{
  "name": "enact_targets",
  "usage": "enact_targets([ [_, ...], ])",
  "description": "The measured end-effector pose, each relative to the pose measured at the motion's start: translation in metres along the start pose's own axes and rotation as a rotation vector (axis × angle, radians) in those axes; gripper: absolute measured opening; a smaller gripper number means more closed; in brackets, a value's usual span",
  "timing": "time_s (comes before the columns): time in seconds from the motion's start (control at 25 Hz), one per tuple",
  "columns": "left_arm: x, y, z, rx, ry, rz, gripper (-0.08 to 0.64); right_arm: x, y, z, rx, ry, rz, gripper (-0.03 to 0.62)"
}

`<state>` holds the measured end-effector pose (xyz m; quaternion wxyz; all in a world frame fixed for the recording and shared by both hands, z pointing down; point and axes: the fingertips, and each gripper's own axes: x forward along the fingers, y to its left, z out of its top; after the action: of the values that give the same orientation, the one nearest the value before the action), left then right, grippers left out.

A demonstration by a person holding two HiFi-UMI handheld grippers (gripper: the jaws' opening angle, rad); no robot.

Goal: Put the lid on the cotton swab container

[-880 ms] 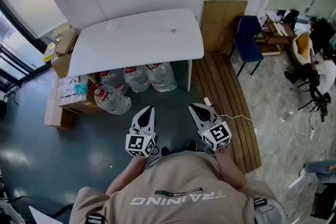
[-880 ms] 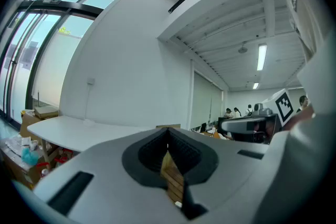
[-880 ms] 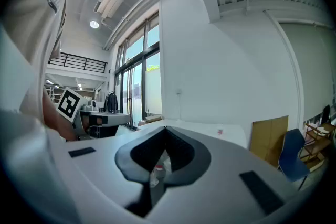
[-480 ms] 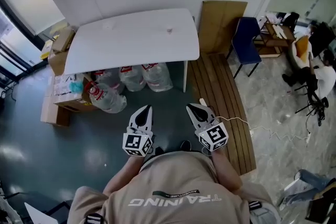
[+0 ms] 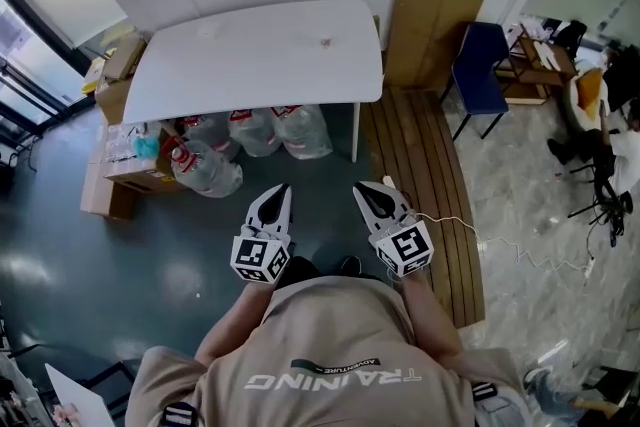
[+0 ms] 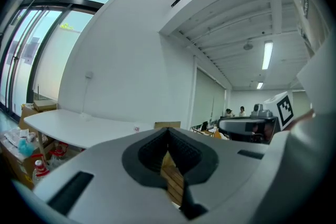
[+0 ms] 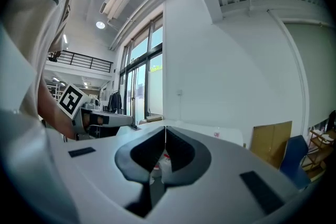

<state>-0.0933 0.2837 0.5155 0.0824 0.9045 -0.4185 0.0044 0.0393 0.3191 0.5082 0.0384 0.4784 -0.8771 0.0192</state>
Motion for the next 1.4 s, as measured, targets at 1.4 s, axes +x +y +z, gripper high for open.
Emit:
enact_targets([
  [1.4, 0.191, 0.171, 0.035, -0.037, 0.02, -0.174, 0.012, 0.21, -0.127, 0.032, 0.002, 0.004, -0.159, 0.018],
])
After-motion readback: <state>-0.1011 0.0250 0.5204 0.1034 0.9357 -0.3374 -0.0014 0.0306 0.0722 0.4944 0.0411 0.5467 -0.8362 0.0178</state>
